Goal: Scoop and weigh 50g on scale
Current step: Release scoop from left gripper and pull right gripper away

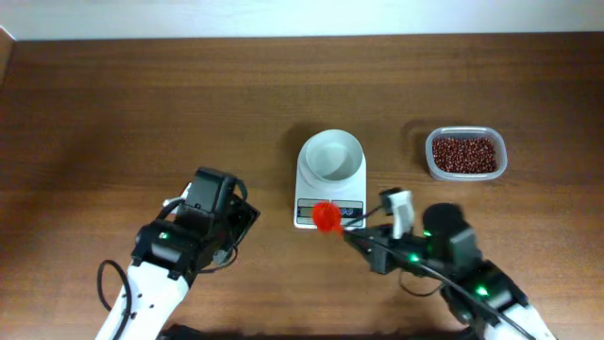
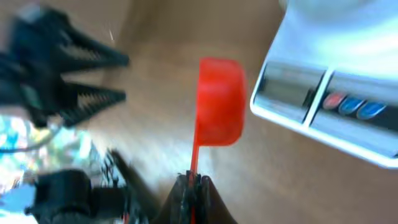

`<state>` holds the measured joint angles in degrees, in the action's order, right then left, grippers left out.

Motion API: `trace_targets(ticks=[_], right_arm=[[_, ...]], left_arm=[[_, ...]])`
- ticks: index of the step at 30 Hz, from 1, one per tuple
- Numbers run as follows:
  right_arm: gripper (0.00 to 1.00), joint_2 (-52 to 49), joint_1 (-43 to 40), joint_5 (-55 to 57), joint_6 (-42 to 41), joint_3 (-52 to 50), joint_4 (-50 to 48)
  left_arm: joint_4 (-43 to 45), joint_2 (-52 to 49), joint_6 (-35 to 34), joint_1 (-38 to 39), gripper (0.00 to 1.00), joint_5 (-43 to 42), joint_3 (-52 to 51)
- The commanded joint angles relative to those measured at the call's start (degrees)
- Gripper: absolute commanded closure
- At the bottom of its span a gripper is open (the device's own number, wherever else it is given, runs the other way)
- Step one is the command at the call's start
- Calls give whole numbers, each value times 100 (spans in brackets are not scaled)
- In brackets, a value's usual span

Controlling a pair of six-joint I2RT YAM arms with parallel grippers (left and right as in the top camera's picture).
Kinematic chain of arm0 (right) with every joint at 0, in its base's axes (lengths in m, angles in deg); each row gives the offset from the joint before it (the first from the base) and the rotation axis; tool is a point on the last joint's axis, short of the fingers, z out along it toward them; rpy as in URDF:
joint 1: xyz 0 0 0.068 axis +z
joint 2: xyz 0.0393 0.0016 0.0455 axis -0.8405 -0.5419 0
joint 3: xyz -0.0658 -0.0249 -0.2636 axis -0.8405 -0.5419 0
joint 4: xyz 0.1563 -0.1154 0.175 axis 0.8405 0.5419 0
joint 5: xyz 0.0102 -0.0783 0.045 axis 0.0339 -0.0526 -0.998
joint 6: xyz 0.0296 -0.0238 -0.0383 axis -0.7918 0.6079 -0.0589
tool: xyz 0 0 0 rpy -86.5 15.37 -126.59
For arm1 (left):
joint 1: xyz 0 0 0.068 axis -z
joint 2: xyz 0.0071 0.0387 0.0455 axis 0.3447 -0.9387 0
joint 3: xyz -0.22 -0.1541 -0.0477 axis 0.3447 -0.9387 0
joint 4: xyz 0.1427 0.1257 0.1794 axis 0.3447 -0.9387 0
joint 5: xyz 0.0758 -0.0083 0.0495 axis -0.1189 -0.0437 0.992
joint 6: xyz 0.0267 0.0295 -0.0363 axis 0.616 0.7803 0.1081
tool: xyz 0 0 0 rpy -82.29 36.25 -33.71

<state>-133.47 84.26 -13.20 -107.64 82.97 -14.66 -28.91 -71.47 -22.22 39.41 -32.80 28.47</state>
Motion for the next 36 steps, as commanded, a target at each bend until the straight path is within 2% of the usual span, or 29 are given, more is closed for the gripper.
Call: trace_targets(ticks=[1, 3, 5, 8, 11, 13, 15, 18, 23, 36], right_arm=[[96, 1272, -533, -55, 105, 37, 595], [96, 2124, -872, -52, 103, 37, 678], [96, 2365, -1032, -52, 103, 37, 678], [96, 2365, -1228, 39, 101, 37, 673], [96, 2365, -1495, 55, 103, 37, 669], [96, 2365, -1565, 55, 105, 37, 614], [96, 2365, -1565, 131, 107, 37, 586], [96, 2365, -1565, 931, 103, 37, 586], [96, 2365, -1563, 1558, 105, 37, 584], [96, 2363, -1563, 1574, 103, 37, 588]], left_arm=[[-2, 66, 304, -24, 58, -212, 35], [46, 61, 302, 11, 100, -411, 33], [356, -105, 304, 284, 100, -409, 33], [1213, -754, 306, 1106, 100, -133, 33], [2293, -1766, 306, 2221, 100, 737, 33], [2754, -2306, 308, 2557, 100, 955, 33], [3318, -2761, 636, 2651, 100, 990, 33], [3864, -3075, 1080, 2651, 100, 1054, 33], [4015, -3467, 1078, 2651, 100, 1069, 33], [4553, -3818, 1161, 2946, 100, 1331, 33]])
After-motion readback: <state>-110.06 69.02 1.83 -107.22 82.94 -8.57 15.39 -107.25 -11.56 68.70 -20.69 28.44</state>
